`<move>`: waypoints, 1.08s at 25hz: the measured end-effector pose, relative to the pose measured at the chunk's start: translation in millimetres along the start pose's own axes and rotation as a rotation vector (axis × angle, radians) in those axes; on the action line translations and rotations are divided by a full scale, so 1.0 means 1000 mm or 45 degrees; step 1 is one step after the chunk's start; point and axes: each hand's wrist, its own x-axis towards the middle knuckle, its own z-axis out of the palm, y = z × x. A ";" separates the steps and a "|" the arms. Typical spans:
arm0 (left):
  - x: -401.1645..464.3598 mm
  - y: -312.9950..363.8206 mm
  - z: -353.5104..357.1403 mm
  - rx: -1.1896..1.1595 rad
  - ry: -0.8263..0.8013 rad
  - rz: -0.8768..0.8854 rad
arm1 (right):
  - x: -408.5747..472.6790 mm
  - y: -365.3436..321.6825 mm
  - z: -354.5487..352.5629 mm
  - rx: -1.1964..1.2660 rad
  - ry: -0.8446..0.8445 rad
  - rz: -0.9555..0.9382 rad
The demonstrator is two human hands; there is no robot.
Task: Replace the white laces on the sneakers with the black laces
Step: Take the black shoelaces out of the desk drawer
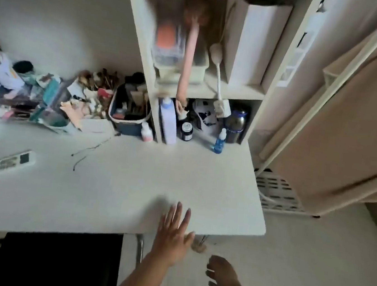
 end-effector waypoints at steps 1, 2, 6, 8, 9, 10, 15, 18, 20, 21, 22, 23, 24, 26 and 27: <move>0.009 -0.004 0.012 0.070 0.067 0.021 | 0.018 0.002 0.006 0.067 0.030 -0.016; 0.015 -0.011 0.025 0.088 0.094 0.012 | 0.037 0.004 0.007 0.069 0.091 -0.032; 0.014 -0.022 0.057 0.093 0.067 0.011 | 0.077 -0.004 0.010 -0.326 0.115 -0.285; 0.012 -0.021 0.061 0.054 0.004 0.036 | 0.094 -0.007 0.011 -0.454 0.164 -0.343; 0.014 -0.022 0.061 0.028 -0.032 0.022 | 0.103 -0.010 0.013 -0.419 0.213 -0.354; 0.017 -0.023 0.060 0.017 -0.087 -0.002 | 0.108 -0.013 0.014 -0.412 0.269 -0.365; 0.020 -0.022 0.056 0.118 -0.192 -0.033 | 0.106 -0.013 0.018 -0.475 0.292 -0.398; 0.021 -0.021 0.051 0.070 -0.217 -0.008 | 0.093 0.015 0.008 -0.739 0.308 -0.335; 0.022 -0.021 0.046 -0.027 -0.274 0.012 | 0.082 0.045 -0.003 -0.700 0.298 -0.308; 0.020 -0.021 0.042 -0.111 -0.244 0.018 | 0.076 0.060 -0.009 -0.666 0.288 -0.303; 0.014 -0.021 0.038 -0.240 -0.153 0.045 | 0.069 0.073 -0.014 -0.645 0.276 -0.275; 0.005 -0.020 0.033 -0.375 -0.028 0.112 | 0.064 0.085 -0.020 -0.639 0.259 -0.251; -0.006 -0.018 0.033 -0.454 0.095 0.215 | 0.059 0.094 -0.024 -0.657 0.238 -0.217; -0.033 -0.011 0.041 -0.471 0.151 0.389 | 0.052 0.108 -0.031 -0.692 0.208 -0.151; -0.040 -0.006 0.046 -0.448 0.098 0.463 | 0.050 0.114 -0.034 -0.695 0.205 -0.122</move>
